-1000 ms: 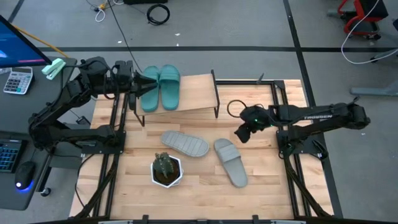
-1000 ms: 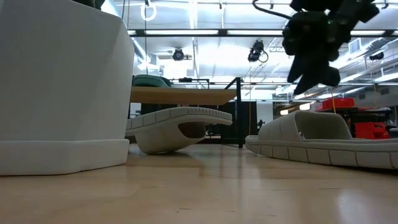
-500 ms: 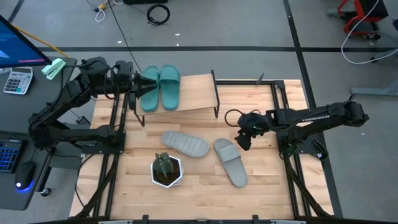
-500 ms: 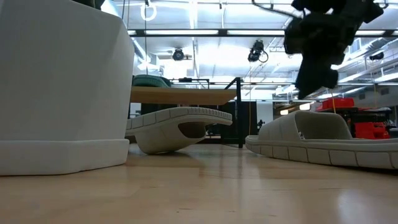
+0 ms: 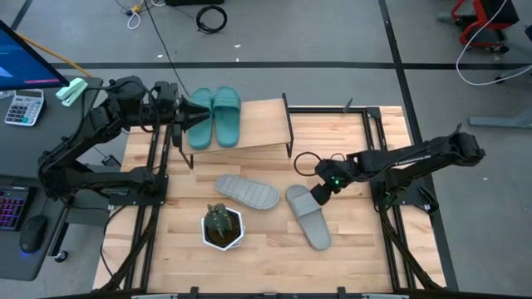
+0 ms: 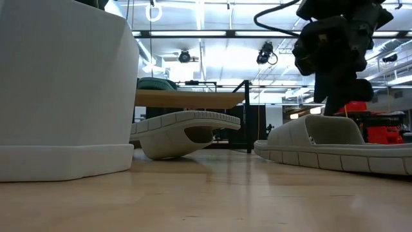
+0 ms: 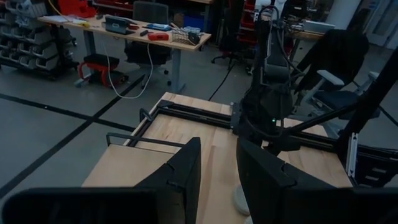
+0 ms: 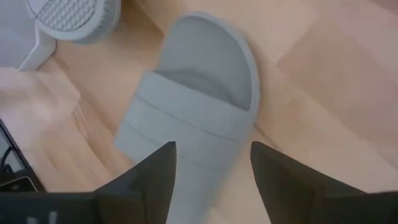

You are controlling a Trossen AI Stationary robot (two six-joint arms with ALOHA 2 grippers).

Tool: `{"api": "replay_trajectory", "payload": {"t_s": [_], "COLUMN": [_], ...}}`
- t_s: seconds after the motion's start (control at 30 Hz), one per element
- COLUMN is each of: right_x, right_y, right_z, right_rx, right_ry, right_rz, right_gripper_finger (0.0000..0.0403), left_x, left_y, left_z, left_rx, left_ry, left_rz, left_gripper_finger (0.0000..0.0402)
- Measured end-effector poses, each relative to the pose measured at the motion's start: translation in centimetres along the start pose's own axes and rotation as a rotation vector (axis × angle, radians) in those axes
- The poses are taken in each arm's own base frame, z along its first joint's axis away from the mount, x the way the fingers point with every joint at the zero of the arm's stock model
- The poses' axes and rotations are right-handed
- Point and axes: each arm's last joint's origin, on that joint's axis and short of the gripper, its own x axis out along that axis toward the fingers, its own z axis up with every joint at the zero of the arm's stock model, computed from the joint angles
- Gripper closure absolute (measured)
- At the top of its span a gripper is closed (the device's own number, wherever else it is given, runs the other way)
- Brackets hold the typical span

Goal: Pick and place slides into the shelf
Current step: Put the right gray slipper on the shelf

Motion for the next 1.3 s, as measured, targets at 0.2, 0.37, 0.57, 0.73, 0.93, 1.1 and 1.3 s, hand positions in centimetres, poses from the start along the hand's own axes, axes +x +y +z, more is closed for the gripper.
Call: {"api": "replay_trajectory", "payload": {"t_s": [0.2, 0.37, 0.57, 0.73, 0.93, 1.1, 1.3], "right_x": [0.9, 1.9, 2.5, 2.9, 3.4, 4.8, 6.7], "right_y": [0.1, -0.6, -0.9, -1.7, -1.4, -0.9, -0.1], "right_z": [-0.6, -1.0, -1.0, -1.3, -1.9, -2.3, -2.3], "right_rx": [0.092, 0.217, 0.313, 0.356, 0.356, 0.372, 0.403], "right_ry": [-0.010, -0.034, -0.103, -0.108, -0.093, -0.099, -0.117], "right_rz": [-0.050, -0.042, -0.007, -0.032, -0.032, -0.034, 0.025], "right_gripper_finger": [0.0169, 0.0136, 0.0108, 0.0108, 0.0114, 0.0114, 0.0118], "left_x": [0.0, 0.0, 0.0, 0.0, 0.0, 0.0, 0.0], "left_y": [0.0, 0.0, 0.0, 0.0, 0.0, 0.0, 0.0], "left_z": [-0.1, -0.2, -0.2, -0.2, -0.1, -0.1, -0.1], "left_rx": [-0.004, -0.004, -0.002, -0.001, 0.002, 0.003, 0.003], "left_ry": [0.015, 0.016, 0.016, 0.016, 0.015, 0.011, 0.011], "left_rz": [0.001, 0.001, 0.001, 0.001, 0.001, 0.001, 0.001], "left_gripper_finger": [0.0294, 0.0294, 0.0294, 0.0294, 0.0294, 0.0294, 0.0294]}}
